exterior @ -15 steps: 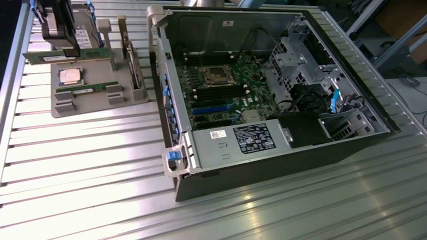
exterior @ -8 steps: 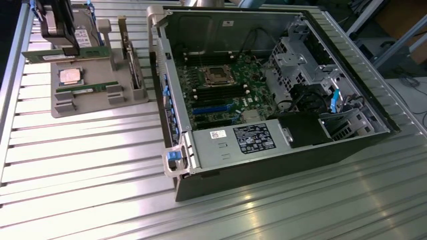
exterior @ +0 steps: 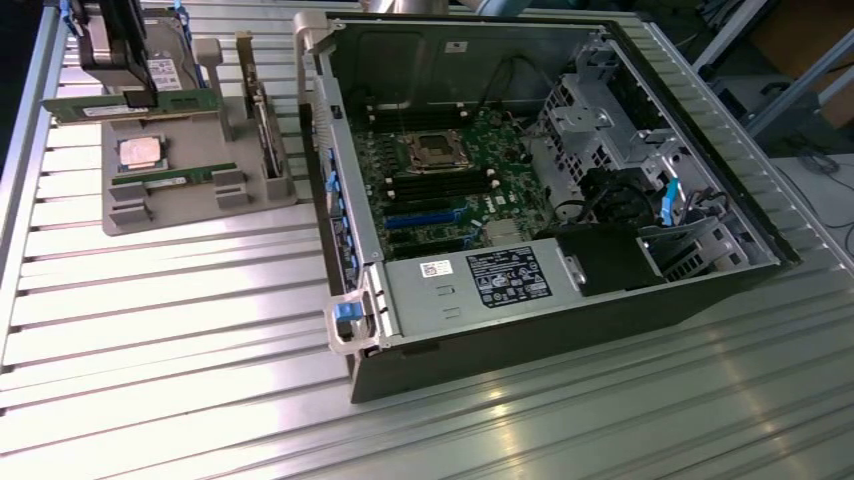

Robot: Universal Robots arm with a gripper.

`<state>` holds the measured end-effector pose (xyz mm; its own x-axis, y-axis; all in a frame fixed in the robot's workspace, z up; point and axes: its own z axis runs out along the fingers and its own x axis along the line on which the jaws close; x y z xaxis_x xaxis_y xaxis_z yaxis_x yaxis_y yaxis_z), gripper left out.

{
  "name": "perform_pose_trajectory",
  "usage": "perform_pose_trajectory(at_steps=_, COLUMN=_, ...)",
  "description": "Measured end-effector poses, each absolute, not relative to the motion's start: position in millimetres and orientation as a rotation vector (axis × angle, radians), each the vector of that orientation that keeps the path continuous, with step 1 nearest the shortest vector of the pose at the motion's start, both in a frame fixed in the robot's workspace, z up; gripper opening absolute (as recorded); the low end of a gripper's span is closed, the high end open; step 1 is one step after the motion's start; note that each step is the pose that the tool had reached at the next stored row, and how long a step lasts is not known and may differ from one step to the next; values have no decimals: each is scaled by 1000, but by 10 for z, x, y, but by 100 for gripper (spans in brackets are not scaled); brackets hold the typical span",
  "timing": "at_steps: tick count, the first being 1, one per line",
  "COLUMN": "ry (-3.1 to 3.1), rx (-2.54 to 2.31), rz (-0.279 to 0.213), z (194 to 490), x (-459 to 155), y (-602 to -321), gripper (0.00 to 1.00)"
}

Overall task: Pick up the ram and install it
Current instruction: 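Pick up the ram and move it above insertion slot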

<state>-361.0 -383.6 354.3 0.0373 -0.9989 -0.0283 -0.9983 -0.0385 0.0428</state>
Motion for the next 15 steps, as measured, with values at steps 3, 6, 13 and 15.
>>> perform_pose_trajectory(at_steps=3, ry=-2170, rx=2254, rz=-78, z=3552, x=-3609, y=-3836, gripper=13)
perform_pose_trajectory(at_steps=6, ry=-2171, rx=2254, rz=-78, z=3574, x=-3610, y=-3836, gripper=13)
perform_pose_trajectory(at_steps=13, ry=-2170, rx=2254, rz=-79, z=3608, x=-3610, y=-3836, gripper=13)
perform_pose_trajectory(at_steps=15, ry=-2170, rx=2254, rz=-78, z=3613, x=-3609, y=-3836, gripper=13)
